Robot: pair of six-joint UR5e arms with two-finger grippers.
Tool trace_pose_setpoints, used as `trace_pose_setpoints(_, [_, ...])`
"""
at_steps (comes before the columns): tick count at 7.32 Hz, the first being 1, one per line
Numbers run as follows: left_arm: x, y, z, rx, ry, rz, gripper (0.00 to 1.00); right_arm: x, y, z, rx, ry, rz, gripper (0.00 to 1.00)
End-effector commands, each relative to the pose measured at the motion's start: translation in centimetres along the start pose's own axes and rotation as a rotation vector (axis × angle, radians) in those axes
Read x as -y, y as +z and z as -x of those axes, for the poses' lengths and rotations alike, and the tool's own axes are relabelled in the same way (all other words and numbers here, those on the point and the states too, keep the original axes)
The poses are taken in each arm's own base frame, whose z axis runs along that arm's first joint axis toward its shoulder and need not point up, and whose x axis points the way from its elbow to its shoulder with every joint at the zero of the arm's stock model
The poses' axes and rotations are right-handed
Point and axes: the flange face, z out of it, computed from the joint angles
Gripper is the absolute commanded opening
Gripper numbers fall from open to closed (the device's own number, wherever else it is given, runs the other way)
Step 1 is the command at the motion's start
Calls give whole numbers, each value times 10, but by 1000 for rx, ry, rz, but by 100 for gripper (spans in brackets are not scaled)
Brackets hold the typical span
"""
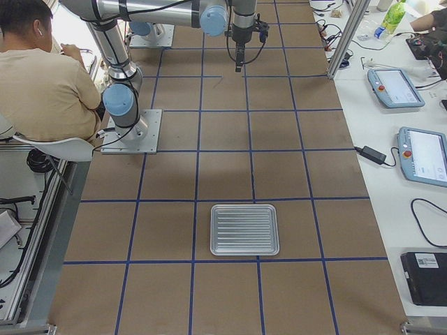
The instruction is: Place bearing gear from tray to pile
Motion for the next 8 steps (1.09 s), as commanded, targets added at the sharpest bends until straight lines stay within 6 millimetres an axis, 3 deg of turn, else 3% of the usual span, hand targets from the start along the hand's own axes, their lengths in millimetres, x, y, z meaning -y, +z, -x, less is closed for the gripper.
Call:
trace_pose_setpoints(1, [-3,5,0,-7,-5,6,100,0,1,1,0,0,3,100])
trace_pose_setpoints(5, [0,9,2,-13,-53,-117,100,0,0,1,8,0,-1,100])
trace_pose_setpoints(8, [-4,11,2,-27,-46,-94,100,0,0,0,2,-3,-1,100])
